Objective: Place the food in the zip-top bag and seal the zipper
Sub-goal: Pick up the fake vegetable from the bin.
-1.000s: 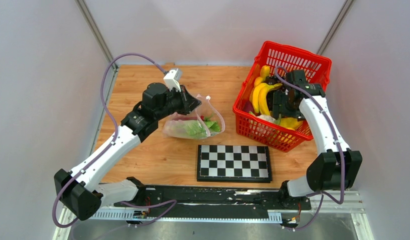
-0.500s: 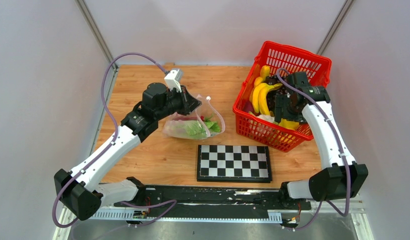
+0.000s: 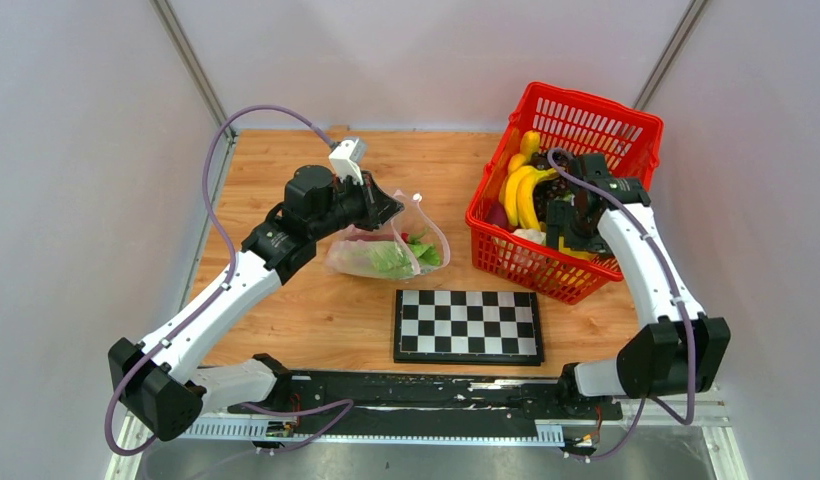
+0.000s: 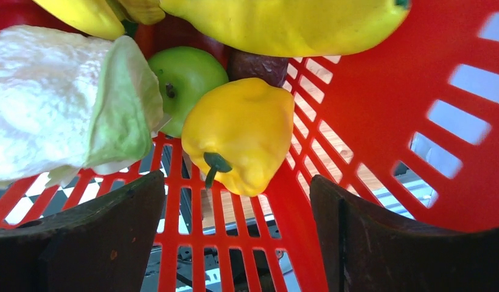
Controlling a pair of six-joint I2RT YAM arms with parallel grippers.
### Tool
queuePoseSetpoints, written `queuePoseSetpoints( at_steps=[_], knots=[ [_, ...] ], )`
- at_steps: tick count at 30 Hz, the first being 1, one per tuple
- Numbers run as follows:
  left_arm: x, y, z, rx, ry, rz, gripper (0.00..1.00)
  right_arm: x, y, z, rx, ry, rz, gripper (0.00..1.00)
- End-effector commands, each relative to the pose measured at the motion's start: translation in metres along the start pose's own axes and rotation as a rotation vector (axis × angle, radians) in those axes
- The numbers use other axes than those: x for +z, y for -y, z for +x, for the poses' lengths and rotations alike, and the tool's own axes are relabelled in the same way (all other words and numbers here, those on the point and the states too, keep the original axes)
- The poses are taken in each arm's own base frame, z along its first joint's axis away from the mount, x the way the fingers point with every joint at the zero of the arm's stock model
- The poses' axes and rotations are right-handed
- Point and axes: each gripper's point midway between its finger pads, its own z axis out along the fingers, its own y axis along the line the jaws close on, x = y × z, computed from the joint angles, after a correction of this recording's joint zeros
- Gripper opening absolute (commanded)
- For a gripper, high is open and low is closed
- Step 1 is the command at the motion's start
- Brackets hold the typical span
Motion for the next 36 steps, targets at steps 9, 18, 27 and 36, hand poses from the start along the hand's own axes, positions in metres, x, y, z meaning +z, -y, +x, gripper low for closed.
queuePoseSetpoints(
  at_steps=[9,18,27,36],
  knots=[
    [-0.006,0.018,-0.027,0.031,0.072,0.058,0.00,0.047,0.003,0.011,-0.059,-0.129,0.112,0.92],
    [-0.006,0.016,-0.024,0.034,0.061,0.052,0.00,0.053,0.001,0.010,-0.044,-0.133,0.118,0.69],
    [-0.005,0.016,-0.024,0.032,0.060,0.053,0.00,0.021,0.008,-0.013,-0.006,-0.006,0.110,0.32],
    [-0.003,0.018,-0.024,0.027,0.054,0.062,0.00,-0.026,0.013,-0.044,0.064,0.209,0.063,0.28]
  ],
)
